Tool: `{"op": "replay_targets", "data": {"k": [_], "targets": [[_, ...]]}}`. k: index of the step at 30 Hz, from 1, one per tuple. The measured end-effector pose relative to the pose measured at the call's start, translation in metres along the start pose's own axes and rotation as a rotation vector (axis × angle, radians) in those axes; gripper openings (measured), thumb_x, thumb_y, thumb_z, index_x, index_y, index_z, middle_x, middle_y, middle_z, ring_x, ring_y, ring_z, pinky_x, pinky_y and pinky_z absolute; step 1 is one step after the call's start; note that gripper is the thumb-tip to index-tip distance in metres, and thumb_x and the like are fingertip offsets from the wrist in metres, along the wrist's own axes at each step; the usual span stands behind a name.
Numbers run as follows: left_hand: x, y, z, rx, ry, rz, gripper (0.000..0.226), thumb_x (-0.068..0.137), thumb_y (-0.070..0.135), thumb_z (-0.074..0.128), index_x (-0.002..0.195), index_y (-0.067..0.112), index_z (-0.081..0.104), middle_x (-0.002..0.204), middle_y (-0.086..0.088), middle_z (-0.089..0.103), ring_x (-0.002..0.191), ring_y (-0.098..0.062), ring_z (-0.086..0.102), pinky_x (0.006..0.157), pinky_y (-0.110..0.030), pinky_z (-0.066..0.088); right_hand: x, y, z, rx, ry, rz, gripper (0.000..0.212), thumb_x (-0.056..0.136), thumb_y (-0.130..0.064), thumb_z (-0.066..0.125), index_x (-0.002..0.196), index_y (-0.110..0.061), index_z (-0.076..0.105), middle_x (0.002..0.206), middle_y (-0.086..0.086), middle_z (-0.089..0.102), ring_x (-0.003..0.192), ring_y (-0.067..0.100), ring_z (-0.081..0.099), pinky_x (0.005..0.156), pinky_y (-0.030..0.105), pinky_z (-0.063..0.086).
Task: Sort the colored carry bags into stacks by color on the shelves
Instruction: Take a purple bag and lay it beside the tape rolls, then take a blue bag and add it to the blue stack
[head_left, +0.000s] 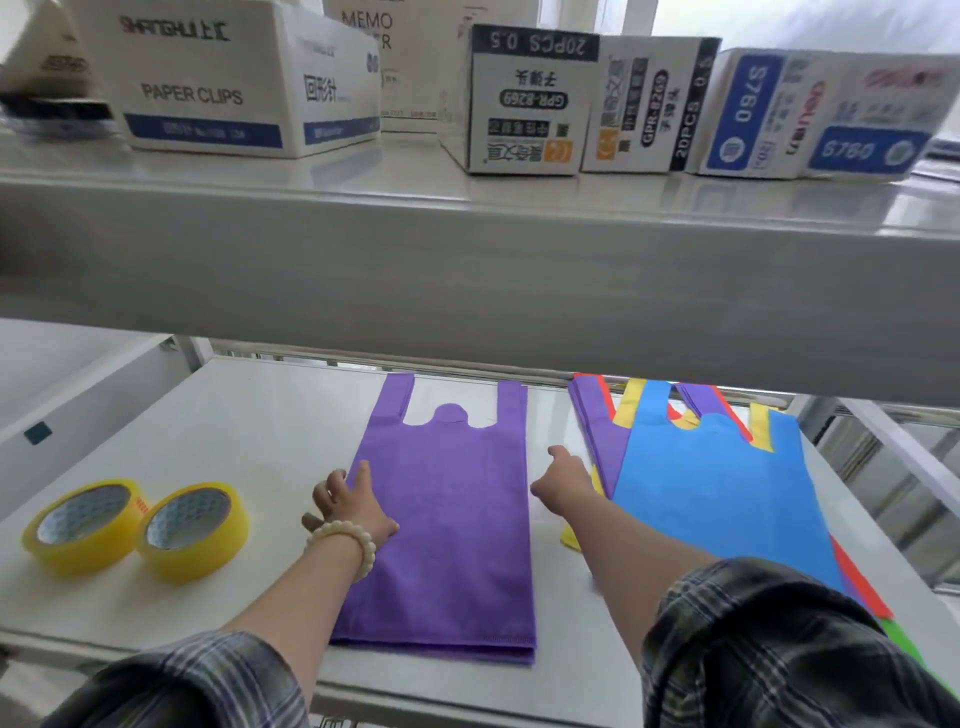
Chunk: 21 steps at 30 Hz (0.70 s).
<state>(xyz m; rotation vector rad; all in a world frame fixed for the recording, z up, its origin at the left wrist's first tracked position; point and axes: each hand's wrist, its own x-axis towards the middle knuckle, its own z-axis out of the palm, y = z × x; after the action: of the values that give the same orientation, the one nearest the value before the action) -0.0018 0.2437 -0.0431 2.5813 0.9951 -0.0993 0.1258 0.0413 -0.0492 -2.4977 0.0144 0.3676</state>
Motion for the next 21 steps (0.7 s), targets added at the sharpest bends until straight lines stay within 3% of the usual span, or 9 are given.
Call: {"op": "replay_targets", "data": {"k": [5, 8, 14, 18, 21], "targets": [[-0.019, 0.047, 0.006, -0.048, -0.049, 0.088, 0.091, 0.081, 0.041, 0.063, 0.149, 0.026, 0.005, 0.15, -0.005, 0.009, 0.137, -0.028, 0.012, 0.11, -0.044, 0.024, -0.007, 0.031, -0.036, 0.017, 0.091, 0.038, 0.055, 0.09, -0.01, 0.05, 0.143, -0.014, 0.035, 0.141, 0.013, 0.042, 0.127, 0.032, 0.045, 0.099, 0.035, 0.043], [-0.037, 0.078, 0.017, -0.086, -0.11, 0.149, 0.091, 0.082, 0.042, 0.063, 0.149, 0.023, 0.005, 0.148, -0.006, 0.018, 0.134, -0.028, 0.021, 0.108, -0.039, 0.028, -0.01, 0.058, -0.062, 0.047, 0.118, 0.098, 0.054, 0.09, -0.012, 0.05, 0.142, -0.013, 0.036, 0.14, 0.013, 0.042, 0.126, 0.032, 0.046, 0.102, 0.038, 0.045], [-0.076, 0.146, 0.047, -0.238, -0.29, 0.224, 0.079, 0.083, 0.038, 0.063, 0.146, 0.014, 0.022, 0.146, -0.011, 0.033, 0.135, -0.029, 0.034, 0.112, -0.036, 0.031, -0.003, 0.126, -0.123, 0.081, 0.221, 0.215, 0.053, 0.089, -0.017, 0.053, 0.14, -0.013, 0.038, 0.139, 0.011, 0.044, 0.125, 0.031, 0.047, 0.101, 0.037, 0.044], [-0.096, 0.179, 0.075, -0.315, -0.346, 0.212, 0.076, 0.083, 0.039, 0.062, 0.145, 0.014, 0.025, 0.146, -0.01, 0.034, 0.135, -0.028, 0.035, 0.111, -0.038, 0.033, 0.007, 0.178, -0.153, 0.04, 0.215, 0.304, 0.046, 0.088, -0.017, 0.052, 0.132, -0.008, 0.043, 0.13, 0.012, 0.051, 0.119, 0.031, 0.051, 0.092, 0.033, 0.044], [-0.107, 0.196, 0.091, -0.205, -0.289, 0.177, 0.074, 0.085, 0.046, 0.056, 0.144, 0.012, 0.027, 0.142, -0.009, 0.038, 0.133, -0.028, 0.035, 0.108, -0.036, 0.032, 0.017, 0.215, -0.166, -0.01, 0.176, 0.353, 0.035, 0.088, -0.018, 0.05, 0.12, -0.005, 0.049, 0.126, 0.015, 0.054, 0.116, 0.031, 0.054, 0.077, 0.028, 0.038]]}}
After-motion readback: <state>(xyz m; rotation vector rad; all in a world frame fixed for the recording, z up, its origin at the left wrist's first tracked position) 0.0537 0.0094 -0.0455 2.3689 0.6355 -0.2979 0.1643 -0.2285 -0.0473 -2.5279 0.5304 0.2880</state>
